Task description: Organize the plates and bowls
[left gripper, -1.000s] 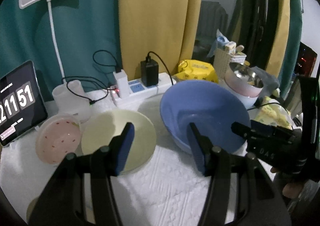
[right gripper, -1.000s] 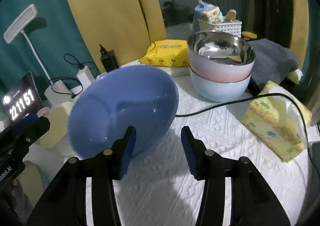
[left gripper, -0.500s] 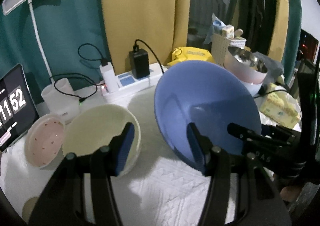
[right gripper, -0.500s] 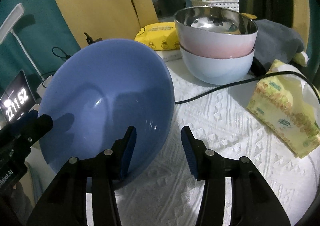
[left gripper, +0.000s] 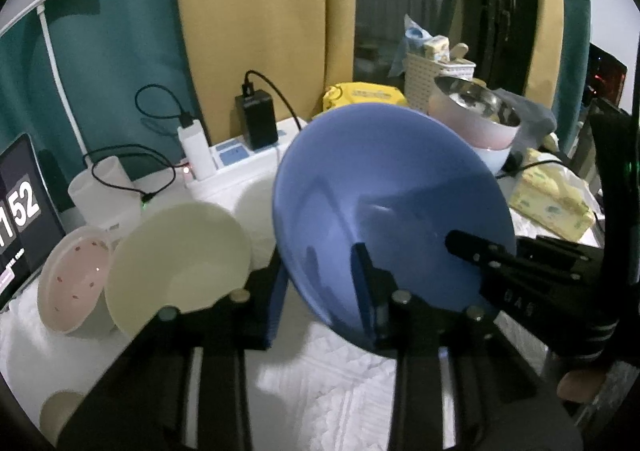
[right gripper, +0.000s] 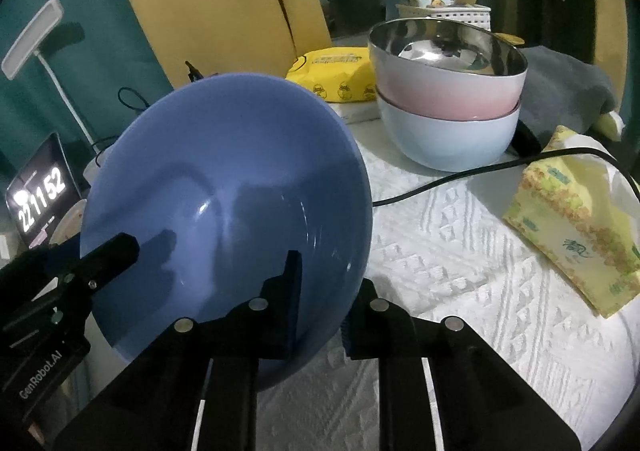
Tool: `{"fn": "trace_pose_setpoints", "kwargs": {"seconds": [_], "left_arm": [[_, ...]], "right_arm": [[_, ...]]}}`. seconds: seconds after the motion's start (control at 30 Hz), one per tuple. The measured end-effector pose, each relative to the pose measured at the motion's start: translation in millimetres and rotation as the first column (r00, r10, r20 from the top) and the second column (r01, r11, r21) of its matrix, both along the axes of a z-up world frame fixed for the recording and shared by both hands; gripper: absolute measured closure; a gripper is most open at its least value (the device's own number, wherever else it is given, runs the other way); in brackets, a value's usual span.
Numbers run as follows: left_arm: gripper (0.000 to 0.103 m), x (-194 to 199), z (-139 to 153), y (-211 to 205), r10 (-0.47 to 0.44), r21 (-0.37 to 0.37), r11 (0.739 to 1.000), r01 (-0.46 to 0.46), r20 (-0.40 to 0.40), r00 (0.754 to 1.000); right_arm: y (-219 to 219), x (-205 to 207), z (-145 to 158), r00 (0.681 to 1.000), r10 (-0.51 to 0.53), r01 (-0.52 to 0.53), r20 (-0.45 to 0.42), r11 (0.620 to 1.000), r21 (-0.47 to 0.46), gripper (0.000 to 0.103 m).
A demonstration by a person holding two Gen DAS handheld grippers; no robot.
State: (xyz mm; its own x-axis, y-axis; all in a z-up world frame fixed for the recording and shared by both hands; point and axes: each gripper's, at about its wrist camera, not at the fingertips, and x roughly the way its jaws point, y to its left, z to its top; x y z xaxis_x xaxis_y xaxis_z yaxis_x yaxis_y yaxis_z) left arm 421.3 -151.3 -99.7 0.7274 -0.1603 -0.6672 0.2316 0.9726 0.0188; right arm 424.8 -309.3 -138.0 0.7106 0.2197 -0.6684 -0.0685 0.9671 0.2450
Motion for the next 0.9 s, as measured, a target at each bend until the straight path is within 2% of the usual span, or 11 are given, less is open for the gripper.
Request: {"fn": "trace_pose_setpoints", "kwargs": {"seconds": [0.57,0.9], "left_arm": [[0.074,-33,14,-1,-0.02,-0.02,1.0,0.02,0.035,0.999],[0.074,-68,22,5,-0.012,-0.041,0.999,0.014,0.049,0.999]], "right_arm": [[-7,-34,14,0.999,-0.023,0.023,0.027,1.0,-0.006,0.085],[-4,-65,23,0.999,-0.018,0.018,0.044,1.0,-0.009,0.085]]}}
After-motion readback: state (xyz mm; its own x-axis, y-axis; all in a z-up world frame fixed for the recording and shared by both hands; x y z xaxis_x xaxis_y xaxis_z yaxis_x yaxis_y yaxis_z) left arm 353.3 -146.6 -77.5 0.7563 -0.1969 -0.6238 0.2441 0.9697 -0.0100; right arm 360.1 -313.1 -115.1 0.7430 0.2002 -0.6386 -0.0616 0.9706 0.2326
